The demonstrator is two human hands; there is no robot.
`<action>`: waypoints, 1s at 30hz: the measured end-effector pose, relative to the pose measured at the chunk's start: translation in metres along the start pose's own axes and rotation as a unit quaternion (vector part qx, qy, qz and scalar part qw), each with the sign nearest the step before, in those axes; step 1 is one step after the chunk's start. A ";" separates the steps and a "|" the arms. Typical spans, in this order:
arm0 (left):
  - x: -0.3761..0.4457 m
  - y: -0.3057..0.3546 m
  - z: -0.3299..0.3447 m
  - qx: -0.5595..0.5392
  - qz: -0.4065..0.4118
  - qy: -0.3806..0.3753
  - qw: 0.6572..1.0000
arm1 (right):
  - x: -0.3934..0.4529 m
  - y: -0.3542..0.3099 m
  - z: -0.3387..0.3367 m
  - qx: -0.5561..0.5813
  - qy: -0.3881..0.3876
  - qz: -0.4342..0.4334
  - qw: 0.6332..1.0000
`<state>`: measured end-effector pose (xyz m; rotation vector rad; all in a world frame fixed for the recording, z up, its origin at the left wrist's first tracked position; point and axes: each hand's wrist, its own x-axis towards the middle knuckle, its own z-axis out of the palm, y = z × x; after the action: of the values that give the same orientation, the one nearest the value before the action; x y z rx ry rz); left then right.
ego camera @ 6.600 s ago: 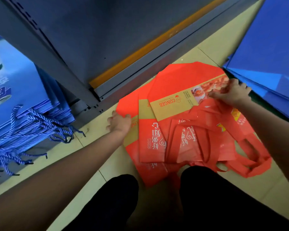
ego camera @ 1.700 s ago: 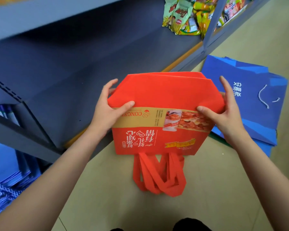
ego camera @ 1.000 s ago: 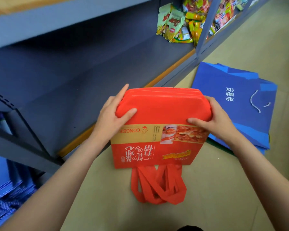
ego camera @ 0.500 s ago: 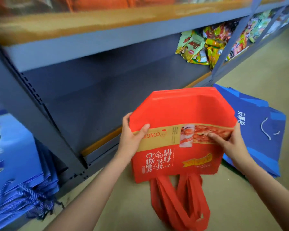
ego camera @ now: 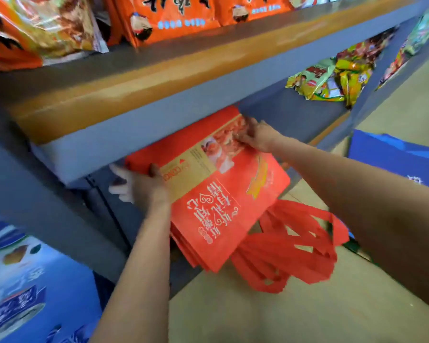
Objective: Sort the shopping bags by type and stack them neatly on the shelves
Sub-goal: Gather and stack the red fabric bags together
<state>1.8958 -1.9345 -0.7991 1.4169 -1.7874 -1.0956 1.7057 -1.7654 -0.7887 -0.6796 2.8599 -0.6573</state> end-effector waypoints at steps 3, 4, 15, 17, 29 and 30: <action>-0.006 -0.027 0.017 0.238 0.122 -0.084 0.960 | -0.008 0.030 0.015 0.001 -0.122 0.027 0.992; -0.010 -0.040 0.024 0.297 0.155 -0.142 0.932 | -0.016 0.045 0.016 0.023 -0.150 0.023 0.988; -0.001 -0.061 0.029 0.422 0.150 -0.298 0.843 | -0.046 0.118 0.024 0.183 -0.153 0.019 0.971; -0.014 -0.045 0.015 0.363 0.072 -0.329 0.869 | -0.036 0.118 0.026 0.160 -0.175 0.000 0.971; -0.084 -0.012 -0.027 0.461 -0.001 -0.462 0.758 | -0.018 0.075 -0.004 -0.050 -0.337 -0.158 0.927; -0.084 -0.013 -0.025 0.479 0.012 -0.455 0.750 | -0.016 0.078 -0.010 -0.058 -0.288 -0.167 0.941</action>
<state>1.9442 -1.8599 -0.7953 1.4114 -3.4273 -0.9150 1.6865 -1.6917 -0.8138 -1.1683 2.2699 -0.2576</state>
